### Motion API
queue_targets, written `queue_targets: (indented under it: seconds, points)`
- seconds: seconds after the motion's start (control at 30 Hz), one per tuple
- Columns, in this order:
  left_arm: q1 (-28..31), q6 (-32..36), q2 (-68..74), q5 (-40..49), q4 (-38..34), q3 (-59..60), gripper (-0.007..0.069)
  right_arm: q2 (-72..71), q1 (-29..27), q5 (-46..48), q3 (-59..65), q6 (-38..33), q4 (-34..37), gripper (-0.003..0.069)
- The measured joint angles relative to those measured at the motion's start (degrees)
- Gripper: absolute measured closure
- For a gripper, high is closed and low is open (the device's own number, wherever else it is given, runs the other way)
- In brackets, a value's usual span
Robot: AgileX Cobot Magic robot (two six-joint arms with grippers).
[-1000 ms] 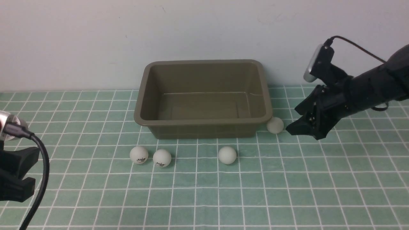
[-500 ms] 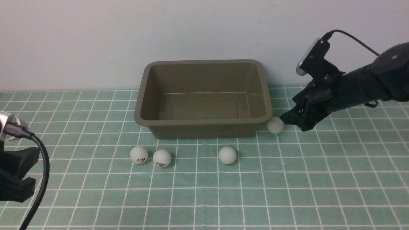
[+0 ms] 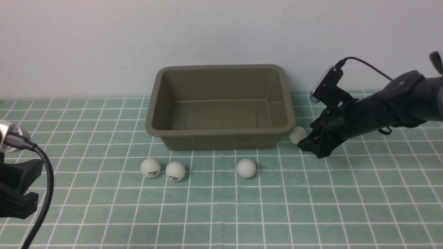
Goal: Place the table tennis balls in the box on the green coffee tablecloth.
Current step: 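Reach for and grasp a ping pong ball on the table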
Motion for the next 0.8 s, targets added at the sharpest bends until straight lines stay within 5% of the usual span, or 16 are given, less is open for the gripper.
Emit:
queue_targets:
  seconds: [0.8]
  points:
    - [0.0, 0.1, 0.0, 0.0, 0.0, 0.0, 0.023, 3.6, 0.0, -1.4, -0.2, -11.7, 17.1, 0.0179]
